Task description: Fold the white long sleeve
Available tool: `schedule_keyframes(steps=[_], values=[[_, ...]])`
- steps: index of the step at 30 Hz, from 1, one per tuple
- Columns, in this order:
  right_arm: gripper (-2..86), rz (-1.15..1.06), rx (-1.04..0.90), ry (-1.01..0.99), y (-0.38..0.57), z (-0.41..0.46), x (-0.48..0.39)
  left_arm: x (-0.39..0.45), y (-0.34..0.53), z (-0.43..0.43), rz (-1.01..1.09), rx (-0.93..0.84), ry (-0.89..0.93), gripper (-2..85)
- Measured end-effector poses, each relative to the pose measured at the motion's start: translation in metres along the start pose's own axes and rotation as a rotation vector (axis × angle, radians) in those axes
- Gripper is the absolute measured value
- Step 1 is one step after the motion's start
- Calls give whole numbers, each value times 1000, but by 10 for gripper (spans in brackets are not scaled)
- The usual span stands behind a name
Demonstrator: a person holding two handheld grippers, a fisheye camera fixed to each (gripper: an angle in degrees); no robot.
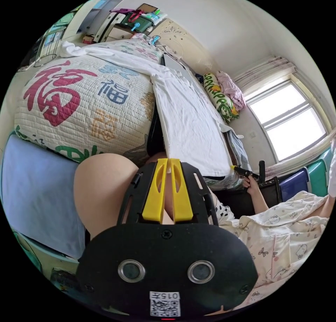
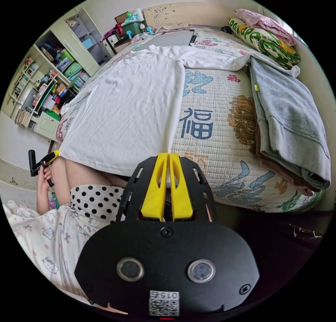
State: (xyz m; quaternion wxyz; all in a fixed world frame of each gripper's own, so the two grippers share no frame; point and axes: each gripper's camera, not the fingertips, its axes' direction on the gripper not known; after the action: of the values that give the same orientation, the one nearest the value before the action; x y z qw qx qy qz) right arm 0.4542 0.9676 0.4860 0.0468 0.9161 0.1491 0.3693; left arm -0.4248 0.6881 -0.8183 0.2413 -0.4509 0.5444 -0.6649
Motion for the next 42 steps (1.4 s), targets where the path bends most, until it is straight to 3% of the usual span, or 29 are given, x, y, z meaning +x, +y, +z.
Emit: schedule_keyframes(steps=[13, 18, 24, 27, 29, 32, 34, 35, 38, 42], values=[[-1, -116, -93, 162, 24, 143, -13, 82, 2, -24, 94, -94, -197, -1], [0, -98, -67, 136, 43, 179, -5, 101, 10, -33, 82, -115, -217, -3], [-1, -145, -23, 176, 77, 222, -12, 137, 30, -69, 97, -39, -307, -4], [-1, -189, 1, 238, 96, 244, -23, 183, 47, -107, 194, 175, -482, 0], [-1, -201, 17, 268, 111, 260, -29, 238, 72, -131, 358, 456, -673, 1], [-1, -197, 33, 279, 129, 277, -34, 288, 99, -134, 462, 760, -807, 1], [-1, -195, 44, 282, 141, 286, -38, 306, 96, -124, 567, 757, -751, 2], [-2, -200, 49, 290, 149, 291, -41, 314, 85, -115, 592, 675, -682, 3], [-2, -249, 53, 359, 169, 306, -58, 325, 53, -92, 570, 512, -503, 7], [-3, -276, 42, 424, 193, 318, -78, 336, 21, -65, 579, 423, -293, 10]])
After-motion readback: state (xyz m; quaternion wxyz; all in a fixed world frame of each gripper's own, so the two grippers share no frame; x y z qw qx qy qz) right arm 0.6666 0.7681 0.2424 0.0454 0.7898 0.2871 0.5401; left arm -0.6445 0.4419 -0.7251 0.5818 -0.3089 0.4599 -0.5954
